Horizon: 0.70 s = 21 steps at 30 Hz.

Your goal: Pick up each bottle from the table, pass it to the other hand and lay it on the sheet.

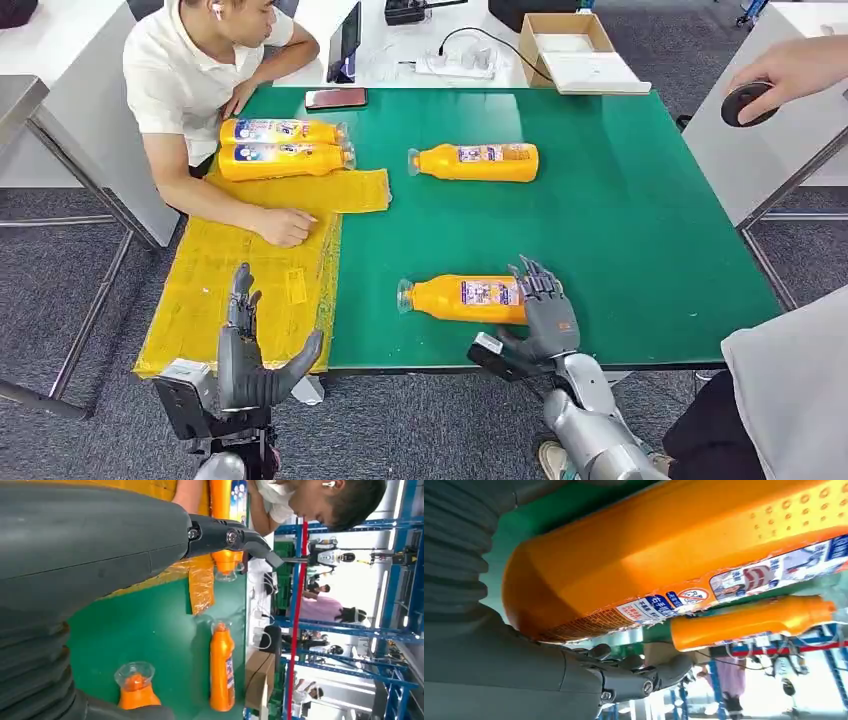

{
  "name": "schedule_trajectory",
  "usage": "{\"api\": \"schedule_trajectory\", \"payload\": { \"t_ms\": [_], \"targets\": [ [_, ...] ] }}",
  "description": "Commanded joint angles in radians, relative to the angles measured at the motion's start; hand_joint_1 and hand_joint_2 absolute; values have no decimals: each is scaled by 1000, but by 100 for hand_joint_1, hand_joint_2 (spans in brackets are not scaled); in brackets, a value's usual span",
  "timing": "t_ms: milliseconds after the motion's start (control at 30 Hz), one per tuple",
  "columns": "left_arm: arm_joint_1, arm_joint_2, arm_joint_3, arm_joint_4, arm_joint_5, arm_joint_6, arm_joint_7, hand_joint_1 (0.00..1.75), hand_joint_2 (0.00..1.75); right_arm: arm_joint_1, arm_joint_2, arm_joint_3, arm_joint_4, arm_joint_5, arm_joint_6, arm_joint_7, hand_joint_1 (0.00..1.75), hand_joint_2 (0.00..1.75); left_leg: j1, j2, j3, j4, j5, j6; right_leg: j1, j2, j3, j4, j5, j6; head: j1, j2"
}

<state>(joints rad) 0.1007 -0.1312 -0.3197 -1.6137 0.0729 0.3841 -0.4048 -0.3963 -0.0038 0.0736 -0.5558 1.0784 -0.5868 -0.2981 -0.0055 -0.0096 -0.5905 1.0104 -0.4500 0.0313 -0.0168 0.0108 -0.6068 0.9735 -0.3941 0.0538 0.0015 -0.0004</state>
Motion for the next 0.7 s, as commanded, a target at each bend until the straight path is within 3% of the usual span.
{"api": "schedule_trajectory", "payload": {
  "t_ms": [33, 133, 167, 200, 233, 267, 300, 467, 533, 700],
  "targets": [
    [-35, 16, -26, 70, -6, -35, 33, 0, 175, -89, -62, 107, 210, 37, 282, 276, 0, 175, 1, 0, 4, -1, -1, -2, 1, -2, 4, -1, -1, -2, 0, 0],
    [-45, 13, -25, 84, 4, -63, 53, 0, 175, -89, -79, 108, 224, 39, 334, 315, 0, 175, 1, 0, 10, -1, 0, -1, 1, -3, 10, -2, -1, -2, 0, 0],
    [-46, 13, -24, 86, 8, -69, 56, 0, 175, -90, -80, 108, 225, 40, 335, 315, 106, 175, 1, -2, 11, -1, 0, -2, 1, -5, 12, -3, -1, -2, 0, 0],
    [-46, 13, -25, 89, 13, -77, 61, 0, 175, -93, -83, 113, 229, 44, 342, 319, 150, 175, 2, -3, 15, -2, -1, -2, 2, -5, 15, -5, -1, -2, 0, 0],
    [-49, 14, -24, 92, 28, -94, 70, 0, 175, -96, -81, 112, 229, 43, 351, 318, 162, 175, 1, -2, 19, 0, -3, -1, 2, -4, 8, -5, -5, -5, 0, 0],
    [-49, 14, -24, 92, 28, -94, 70, 0, 175, -96, -81, 112, 229, 43, 351, 318, 162, 175, 1, -4, 20, -2, -3, 0, 2, -6, 10, -6, -6, -5, 1, 0],
    [-51, 25, -32, 95, 149, -211, 136, 0, 175, -100, -79, 97, 220, 11, 380, 259, 138, 175, 1, -3, 23, -2, -5, 1, 1, -4, 14, -5, -9, -1, 1, 0],
    [-63, 43, -44, 102, 163, -271, 117, 0, 175, -126, -93, 104, 229, -5, 428, 204, 141, 175, 0, 0, 26, -2, -5, 1, 1, -2, 17, -6, -4, -1, 0, 0],
    [-66, 40, -43, 101, 162, -270, 117, 0, 175, -131, -96, 104, 230, -9, 434, 199, 141, 175, 1, -1, 26, -4, -4, 1, 1, -3, 28, -7, -3, 0, 0, 0],
    [-66, 40, -43, 101, 162, -270, 117, 0, 175, -131, -96, 104, 230, -9, 434, 199, 141, 175, 1, -1, 27, -2, -4, 2, 2, -3, 28, -6, -2, -2, 0, 0]
  ]
}}
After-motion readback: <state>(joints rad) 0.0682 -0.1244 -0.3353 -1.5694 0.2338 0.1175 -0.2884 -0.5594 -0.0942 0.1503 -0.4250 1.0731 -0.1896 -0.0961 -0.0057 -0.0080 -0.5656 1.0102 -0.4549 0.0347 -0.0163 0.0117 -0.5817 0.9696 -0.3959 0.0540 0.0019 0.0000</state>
